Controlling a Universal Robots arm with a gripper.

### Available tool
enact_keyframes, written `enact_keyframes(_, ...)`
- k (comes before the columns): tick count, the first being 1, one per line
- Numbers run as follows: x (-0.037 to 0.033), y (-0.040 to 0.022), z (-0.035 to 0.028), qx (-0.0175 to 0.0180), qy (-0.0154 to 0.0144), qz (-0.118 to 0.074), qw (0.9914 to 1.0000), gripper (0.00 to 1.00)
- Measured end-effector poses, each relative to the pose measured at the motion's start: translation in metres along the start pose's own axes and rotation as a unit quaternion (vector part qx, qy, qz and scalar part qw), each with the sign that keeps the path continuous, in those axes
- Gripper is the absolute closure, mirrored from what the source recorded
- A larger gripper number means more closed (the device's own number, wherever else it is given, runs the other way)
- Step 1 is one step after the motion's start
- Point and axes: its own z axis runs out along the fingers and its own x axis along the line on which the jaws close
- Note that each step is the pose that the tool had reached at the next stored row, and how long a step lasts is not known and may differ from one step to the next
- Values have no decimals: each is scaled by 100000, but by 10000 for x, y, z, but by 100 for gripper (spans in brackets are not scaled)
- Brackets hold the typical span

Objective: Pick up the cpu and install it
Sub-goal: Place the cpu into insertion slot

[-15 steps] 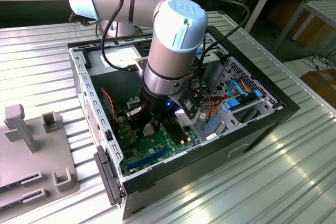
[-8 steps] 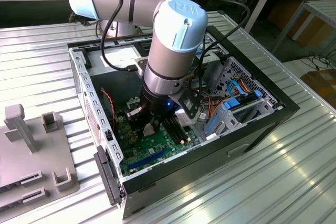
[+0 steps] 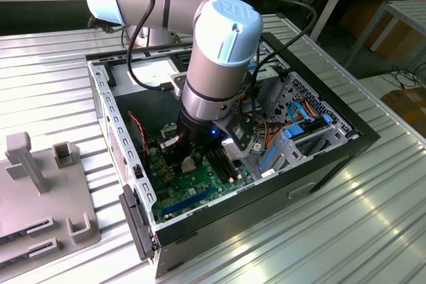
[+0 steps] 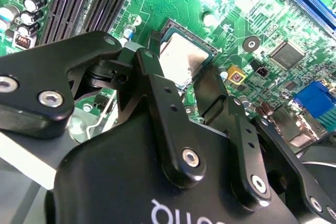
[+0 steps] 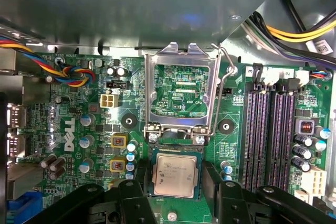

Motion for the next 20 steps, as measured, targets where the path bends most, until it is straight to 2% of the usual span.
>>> enact_keyframes(11, 6, 0, 0, 7, 1, -77, 100000, 47)
enact_keyframes(20, 7, 1, -56, 2, -1, -59, 100000, 47)
